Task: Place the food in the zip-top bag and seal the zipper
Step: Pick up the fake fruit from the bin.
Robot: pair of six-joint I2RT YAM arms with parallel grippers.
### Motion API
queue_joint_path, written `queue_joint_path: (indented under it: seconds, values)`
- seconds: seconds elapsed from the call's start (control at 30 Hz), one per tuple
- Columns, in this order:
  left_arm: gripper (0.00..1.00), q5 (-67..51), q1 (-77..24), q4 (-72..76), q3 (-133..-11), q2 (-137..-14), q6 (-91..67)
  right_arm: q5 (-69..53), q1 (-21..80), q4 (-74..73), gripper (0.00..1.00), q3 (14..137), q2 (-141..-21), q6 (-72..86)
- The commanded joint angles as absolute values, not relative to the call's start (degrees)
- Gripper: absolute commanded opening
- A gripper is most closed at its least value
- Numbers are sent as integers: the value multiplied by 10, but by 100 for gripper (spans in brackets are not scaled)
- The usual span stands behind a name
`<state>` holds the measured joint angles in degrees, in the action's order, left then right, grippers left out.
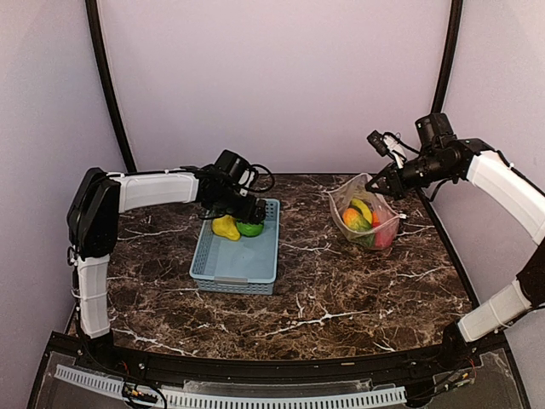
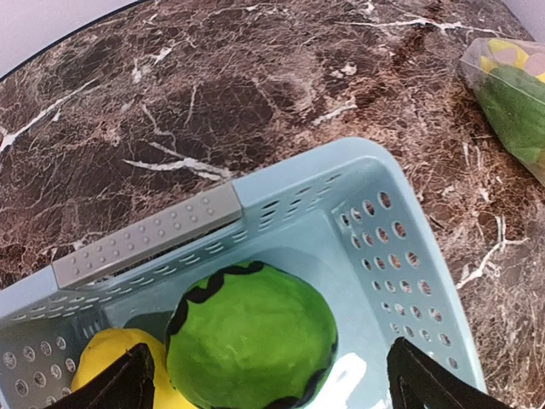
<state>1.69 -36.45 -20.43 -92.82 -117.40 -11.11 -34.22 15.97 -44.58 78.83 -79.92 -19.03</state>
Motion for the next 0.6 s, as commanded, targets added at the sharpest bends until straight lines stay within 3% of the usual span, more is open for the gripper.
queue_joint_path:
  seconds: [0.0,0.23,0.57]
  values:
    - [95,36,-358,-232,-948,-1195,-95,-357,160,-428,0,786,-791,-193]
    - [92,49,-359,-235,-957,-1224,-91,-362,160,-427,0,784,-795,-193]
    - [73,22,-359,-254,-973,-1236,-96,-363,160,-427,0,784,-799,-196]
